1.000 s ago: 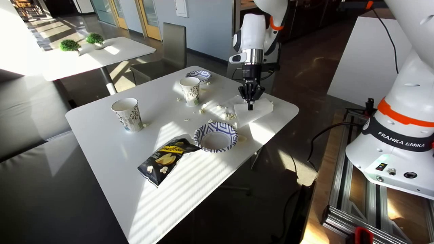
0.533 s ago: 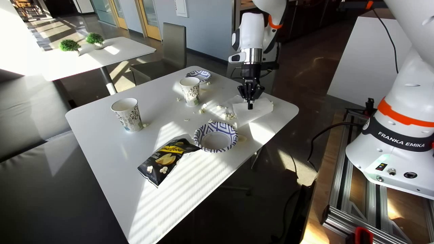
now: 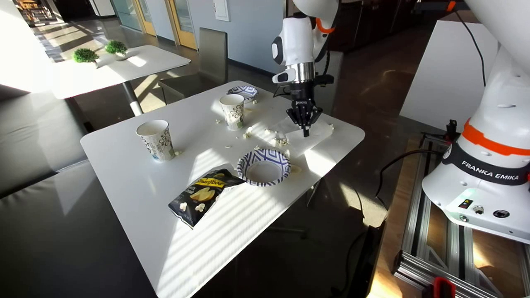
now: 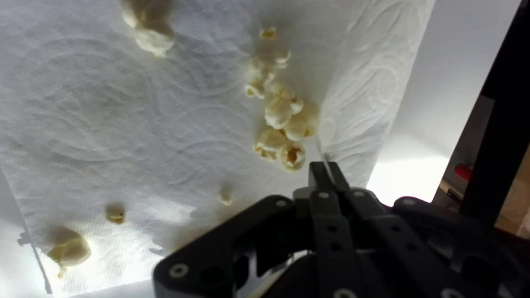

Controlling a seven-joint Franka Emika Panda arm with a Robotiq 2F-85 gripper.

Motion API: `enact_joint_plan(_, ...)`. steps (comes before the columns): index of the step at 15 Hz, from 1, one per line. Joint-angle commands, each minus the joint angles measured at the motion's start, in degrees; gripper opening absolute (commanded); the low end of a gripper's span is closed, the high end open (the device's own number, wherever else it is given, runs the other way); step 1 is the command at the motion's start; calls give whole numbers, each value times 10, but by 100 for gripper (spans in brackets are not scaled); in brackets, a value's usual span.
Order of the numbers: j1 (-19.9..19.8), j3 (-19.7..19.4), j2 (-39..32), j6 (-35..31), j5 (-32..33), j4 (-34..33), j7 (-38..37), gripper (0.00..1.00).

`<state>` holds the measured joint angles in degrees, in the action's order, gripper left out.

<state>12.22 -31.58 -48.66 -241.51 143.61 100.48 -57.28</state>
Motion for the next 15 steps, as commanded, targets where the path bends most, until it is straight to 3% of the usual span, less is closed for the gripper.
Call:
enact_joint_plan(1,24,-36,-18,-13,1,0,24,0)
enact_joint_plan(3,14,-32,-18,-13,1,-3,21,0)
enact_joint_plan(7,-68,41,14,-6,4,12,-61,0)
enact_joint_plan(10,-106,71,34,-6,4,28,-126,0)
enact_joint_plan(15,-93,25,86,8,5,52,-258,0)
